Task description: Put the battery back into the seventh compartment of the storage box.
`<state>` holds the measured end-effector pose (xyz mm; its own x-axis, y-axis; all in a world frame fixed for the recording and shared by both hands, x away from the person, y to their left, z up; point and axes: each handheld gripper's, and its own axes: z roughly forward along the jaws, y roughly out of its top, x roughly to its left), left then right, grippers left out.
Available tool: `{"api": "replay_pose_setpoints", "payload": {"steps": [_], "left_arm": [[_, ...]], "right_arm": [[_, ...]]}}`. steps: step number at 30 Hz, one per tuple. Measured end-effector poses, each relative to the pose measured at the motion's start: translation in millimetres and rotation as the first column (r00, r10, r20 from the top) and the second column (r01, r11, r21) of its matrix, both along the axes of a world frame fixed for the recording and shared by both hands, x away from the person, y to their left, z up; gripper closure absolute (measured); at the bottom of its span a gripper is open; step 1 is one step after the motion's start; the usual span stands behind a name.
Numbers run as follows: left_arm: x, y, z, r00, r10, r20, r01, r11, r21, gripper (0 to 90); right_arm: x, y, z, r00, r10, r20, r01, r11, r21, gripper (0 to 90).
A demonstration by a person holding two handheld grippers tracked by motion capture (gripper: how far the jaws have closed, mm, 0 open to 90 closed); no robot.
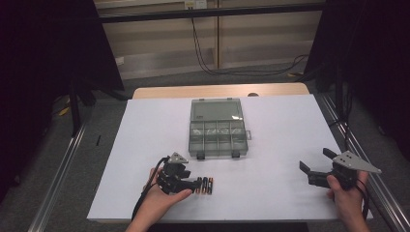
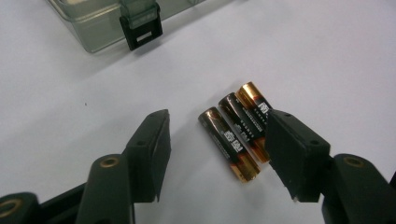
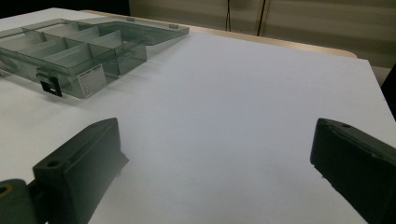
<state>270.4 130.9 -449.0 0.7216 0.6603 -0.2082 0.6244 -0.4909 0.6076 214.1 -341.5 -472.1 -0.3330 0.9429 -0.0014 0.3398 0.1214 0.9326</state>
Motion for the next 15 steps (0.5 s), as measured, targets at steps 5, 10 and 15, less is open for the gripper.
{"api": "replay_pose_setpoints", "payload": {"steps": [5, 10, 15], "left_arm": [[-2.1, -1.7, -3.6, 0.9995, -0.006, -0.032, 0.006, 0.9999, 0.010, 44.6], [-3.5, -4.0, -6.0, 0.9990, -0.015, -0.041, 0.016, 0.9997, 0.020, 48.5], [-5.1, -6.8, -8.2, 0.9987, -0.026, -0.043, 0.028, 0.9986, 0.046, 54.5]], "right_arm": [[0.4, -0.1, -0.6, 1.0000, 0.003, 0.000, -0.003, 1.0000, -0.002, 1.4], [0.6, 0.0, -1.2, 1.0000, 0.002, -0.002, -0.002, 1.0000, -0.001, 1.4], [0.4, 0.3, -1.2, 1.0000, 0.000, -0.001, 0.000, 1.0000, -0.002, 1.4]]}}
